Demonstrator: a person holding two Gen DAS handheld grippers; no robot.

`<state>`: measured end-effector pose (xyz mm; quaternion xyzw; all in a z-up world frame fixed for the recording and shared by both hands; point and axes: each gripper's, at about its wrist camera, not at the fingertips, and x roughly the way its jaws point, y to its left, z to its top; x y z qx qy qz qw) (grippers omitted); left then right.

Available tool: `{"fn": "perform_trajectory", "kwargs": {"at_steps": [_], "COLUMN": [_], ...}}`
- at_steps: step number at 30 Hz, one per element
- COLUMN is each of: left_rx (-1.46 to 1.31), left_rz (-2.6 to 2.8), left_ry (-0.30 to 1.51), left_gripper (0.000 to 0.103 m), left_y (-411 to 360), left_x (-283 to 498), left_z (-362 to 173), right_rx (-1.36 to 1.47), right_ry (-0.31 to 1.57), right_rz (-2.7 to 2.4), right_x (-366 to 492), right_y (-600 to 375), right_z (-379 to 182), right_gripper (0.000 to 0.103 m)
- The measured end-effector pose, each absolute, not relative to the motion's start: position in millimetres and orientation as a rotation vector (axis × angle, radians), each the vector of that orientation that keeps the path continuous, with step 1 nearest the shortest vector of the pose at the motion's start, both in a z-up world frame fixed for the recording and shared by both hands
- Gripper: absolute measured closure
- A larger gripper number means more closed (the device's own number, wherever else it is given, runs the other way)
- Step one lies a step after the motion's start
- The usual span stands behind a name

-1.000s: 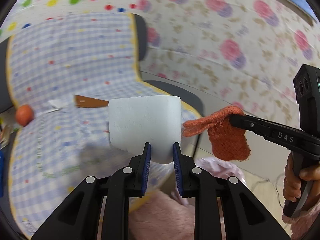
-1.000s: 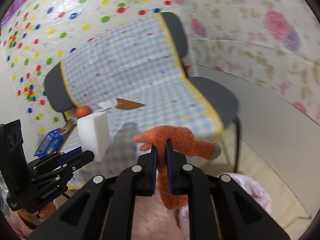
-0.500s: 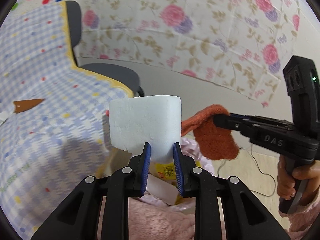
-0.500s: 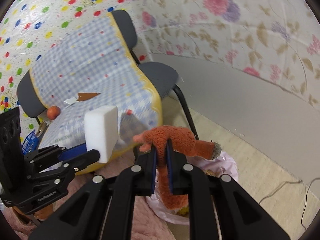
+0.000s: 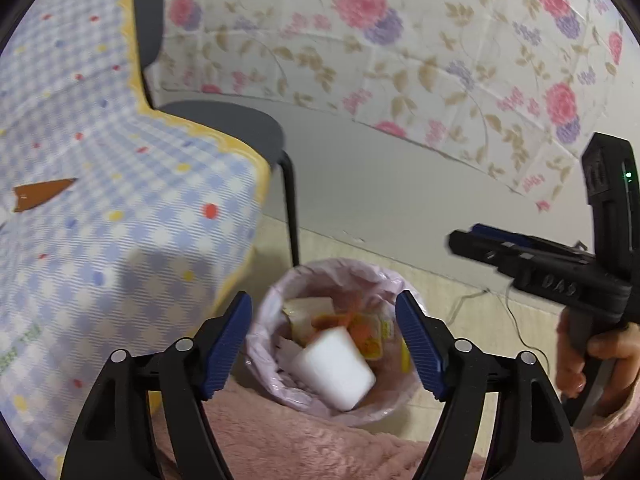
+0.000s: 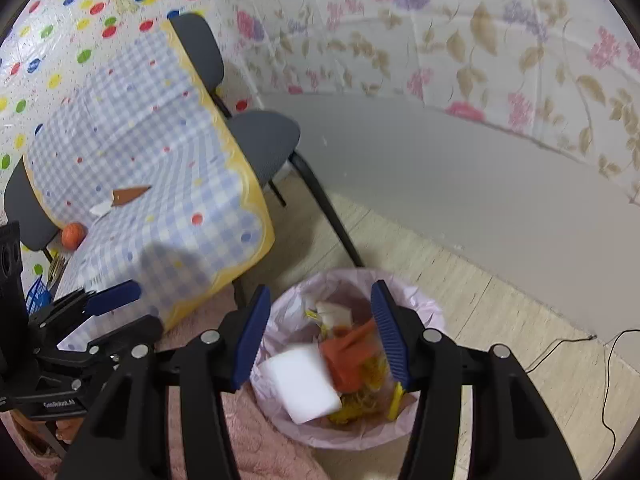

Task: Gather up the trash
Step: 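Carry the sponge and glove over the bin and release both, then grasp the small white paper with the left tool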

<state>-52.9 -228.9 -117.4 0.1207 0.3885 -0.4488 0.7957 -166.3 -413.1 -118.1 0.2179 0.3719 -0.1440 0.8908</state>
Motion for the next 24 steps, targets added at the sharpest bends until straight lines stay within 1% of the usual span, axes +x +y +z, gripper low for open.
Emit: {"fn": "perform_trajectory", "kwargs": {"at_steps": [5, 14, 24], "left_rx": [0.235, 0.148, 0.070], "left_rz": [-0.881, -0.769, -0.583], "left_ry": [0.792, 0.761, 0.715], "left_gripper": [0.025, 0.025, 0.024], "left_y": [-205.0, -157.2, -93.9], "left_x": [-47.7, -30.4, -3.4], "left_z": [-109.3, -97.1, -90.0], "right_rx": [0.432, 0.381, 0.282], "right_ry": [0.727, 0.707, 0.708], "right_rz": [-0.285, -0.213, -0.035], "right_x": [-163.0, -142.5, -83.6], "right_y": [-407.5, -378.0, -320.1], "right_z": [-104.7, -90.3, -76.9], "right_gripper": [0.051, 0.051, 0.051]}}
